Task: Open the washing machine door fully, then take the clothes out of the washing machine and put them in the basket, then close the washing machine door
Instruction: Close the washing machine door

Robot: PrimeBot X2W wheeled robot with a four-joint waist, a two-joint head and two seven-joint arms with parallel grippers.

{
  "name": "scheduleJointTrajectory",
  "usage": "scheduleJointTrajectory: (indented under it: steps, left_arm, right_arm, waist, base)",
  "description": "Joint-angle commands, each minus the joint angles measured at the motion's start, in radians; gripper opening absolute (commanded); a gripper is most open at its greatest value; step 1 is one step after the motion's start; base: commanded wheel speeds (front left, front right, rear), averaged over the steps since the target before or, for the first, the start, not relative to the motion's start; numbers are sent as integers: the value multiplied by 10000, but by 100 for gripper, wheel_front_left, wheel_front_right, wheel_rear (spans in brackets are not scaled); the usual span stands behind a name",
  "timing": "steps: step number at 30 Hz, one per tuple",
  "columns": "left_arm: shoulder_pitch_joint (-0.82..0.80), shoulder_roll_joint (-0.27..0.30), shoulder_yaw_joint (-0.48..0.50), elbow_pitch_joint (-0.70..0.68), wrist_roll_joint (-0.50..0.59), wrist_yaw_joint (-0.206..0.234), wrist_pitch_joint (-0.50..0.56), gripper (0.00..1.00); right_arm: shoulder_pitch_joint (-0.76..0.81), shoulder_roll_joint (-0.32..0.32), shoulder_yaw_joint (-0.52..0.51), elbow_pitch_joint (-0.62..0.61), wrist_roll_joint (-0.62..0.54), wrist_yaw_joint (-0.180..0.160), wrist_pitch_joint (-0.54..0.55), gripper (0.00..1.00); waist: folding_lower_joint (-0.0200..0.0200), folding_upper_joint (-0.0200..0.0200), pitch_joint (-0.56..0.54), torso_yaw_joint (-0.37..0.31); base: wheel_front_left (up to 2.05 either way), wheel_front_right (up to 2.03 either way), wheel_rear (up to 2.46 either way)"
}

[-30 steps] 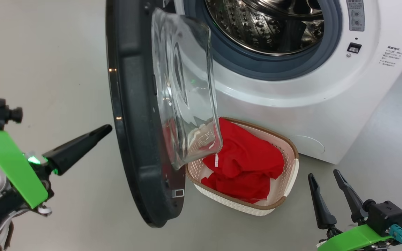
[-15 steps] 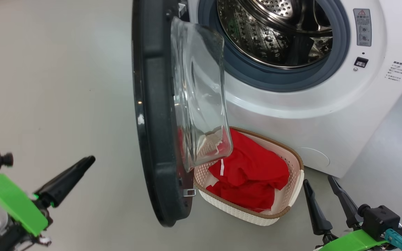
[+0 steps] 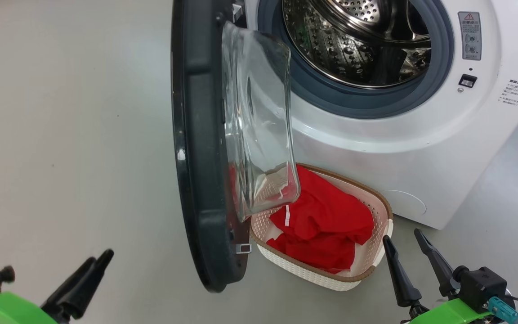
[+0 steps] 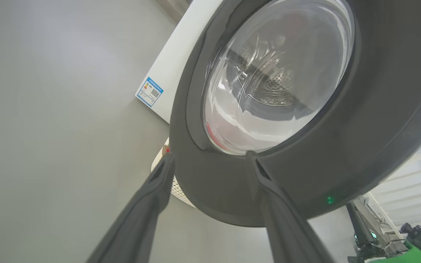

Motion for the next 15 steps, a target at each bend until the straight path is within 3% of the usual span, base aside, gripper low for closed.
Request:
scheduleJointTrajectory:
  steps: [1,15]
  left_arm:
    - [-185,392,376,-70,110,-67,-207,100]
    - [39,92,-770,1232,722,-67,-2889,100]
  right_arm:
    - [-187,-9,242,-199,1,65,-67,100]
    - [-213,-9,216,-137,-27,65,-67,100]
  waist:
    - [0,0,20,0]
    - [0,0,64,-29]
  base:
    - [0,0,0]
    - [0,0,0]
